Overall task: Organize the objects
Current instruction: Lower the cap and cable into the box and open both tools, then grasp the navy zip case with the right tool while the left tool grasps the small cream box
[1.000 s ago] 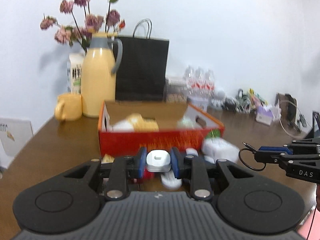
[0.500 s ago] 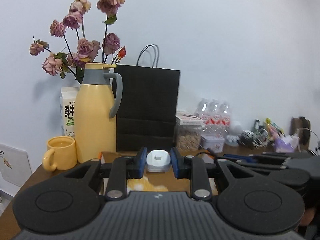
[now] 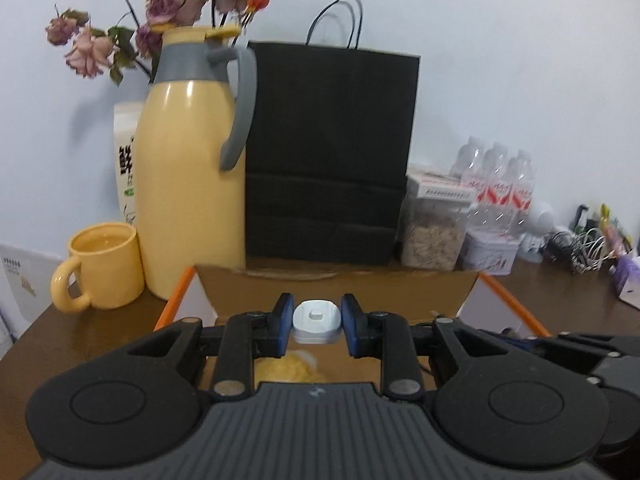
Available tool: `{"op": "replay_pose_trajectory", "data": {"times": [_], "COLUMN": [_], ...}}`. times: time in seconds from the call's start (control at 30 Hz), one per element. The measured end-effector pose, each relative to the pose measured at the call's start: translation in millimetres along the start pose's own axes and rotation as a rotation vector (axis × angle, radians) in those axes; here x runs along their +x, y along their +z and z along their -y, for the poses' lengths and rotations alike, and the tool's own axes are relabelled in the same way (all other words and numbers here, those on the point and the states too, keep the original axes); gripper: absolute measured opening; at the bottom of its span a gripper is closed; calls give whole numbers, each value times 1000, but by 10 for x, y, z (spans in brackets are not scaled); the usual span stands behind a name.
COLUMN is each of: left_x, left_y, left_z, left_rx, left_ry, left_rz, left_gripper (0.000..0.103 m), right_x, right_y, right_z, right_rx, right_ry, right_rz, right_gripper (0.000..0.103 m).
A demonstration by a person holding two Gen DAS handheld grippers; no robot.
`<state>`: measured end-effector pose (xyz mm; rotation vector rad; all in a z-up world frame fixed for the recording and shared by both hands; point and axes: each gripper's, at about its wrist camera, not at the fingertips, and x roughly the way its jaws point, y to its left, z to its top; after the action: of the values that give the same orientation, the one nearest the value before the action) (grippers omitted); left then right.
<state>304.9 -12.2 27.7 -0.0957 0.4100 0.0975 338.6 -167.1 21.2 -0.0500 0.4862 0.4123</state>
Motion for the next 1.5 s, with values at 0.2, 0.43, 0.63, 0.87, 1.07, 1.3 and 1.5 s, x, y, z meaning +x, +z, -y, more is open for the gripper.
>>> {"op": "replay_pose_trajectory", "data": {"times": [0.2,0.43,0.63,0.87,1.07,1.3,1.5], "left_x": [47,-46,-219,-542,-975,-1469,-1784], "left_y": [-55,-3,69,154,143,-99,-378], "left_z": [-43,-92,-95,-138,-317,-557,-675], "left_rx": [-9,-42,-43,-55,-80,-61,1], "left_ry": [42,62,41,15,-15,-2,19], "left_rz": [-44,-16,26,79,108,95,77], "left_gripper": [87,103,103,103,103,103,103], "right_x": [-13,-130,-280,-694,-1157,-1634,-1857], "right_y": [-63,-52,17,58,-68,-417,-820], "right_z": [23,23,73,41,-8,-2,-58], "right_rx": [4,-12,10,-2,-38,-61,-74], "right_ry": [-27,-58,-58,-33,-29,-26,-18], "right_rz": [-59,-34,7,91,137,105,28], "right_gripper": [46,103,103,103,103,103,103]}}
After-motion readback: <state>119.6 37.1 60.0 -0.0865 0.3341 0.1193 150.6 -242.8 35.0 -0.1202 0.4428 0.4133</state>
